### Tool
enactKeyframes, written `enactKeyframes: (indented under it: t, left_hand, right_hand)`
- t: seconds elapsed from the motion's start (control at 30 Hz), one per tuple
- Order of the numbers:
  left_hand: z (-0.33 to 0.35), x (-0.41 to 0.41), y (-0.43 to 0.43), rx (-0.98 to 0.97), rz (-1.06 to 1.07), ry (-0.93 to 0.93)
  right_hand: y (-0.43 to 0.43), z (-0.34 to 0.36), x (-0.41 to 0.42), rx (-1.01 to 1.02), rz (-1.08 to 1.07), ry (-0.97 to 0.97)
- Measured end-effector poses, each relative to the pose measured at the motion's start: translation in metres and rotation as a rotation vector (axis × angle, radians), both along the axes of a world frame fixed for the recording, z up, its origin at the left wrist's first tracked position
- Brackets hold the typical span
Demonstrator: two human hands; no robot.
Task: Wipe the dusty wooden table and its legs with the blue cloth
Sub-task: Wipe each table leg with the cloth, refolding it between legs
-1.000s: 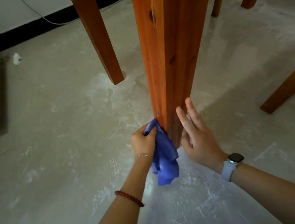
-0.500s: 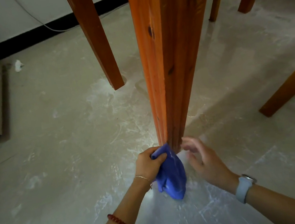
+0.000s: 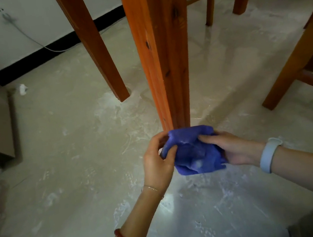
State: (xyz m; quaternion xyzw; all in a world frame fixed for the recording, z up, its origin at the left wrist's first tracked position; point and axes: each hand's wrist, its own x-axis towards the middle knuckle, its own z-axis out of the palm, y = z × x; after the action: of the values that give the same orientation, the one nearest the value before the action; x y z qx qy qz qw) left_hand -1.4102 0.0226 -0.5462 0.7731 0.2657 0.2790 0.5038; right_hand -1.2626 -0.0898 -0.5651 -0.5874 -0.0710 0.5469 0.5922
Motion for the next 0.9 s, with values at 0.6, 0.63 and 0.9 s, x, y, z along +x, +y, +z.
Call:
enactKeyframes:
  t: [0.6,0.63,0.9]
  left_hand:
    - [0.049,0.108,-0.052,0.579,0.415,0.055]
    - [0.055,0.11,-0.052,0.59,0.516,0.028]
    - [0.131,0.132,-0.04,0.684,1.035,-0.183]
  right_hand:
    - [0.003,0.038,0.125,0.222,0.02,-0.527]
    - [0.01,0.044,0.128,0.268,0.043,-0.581]
    - [0.055,0.117,0.132,0.669,0.013,-0.708]
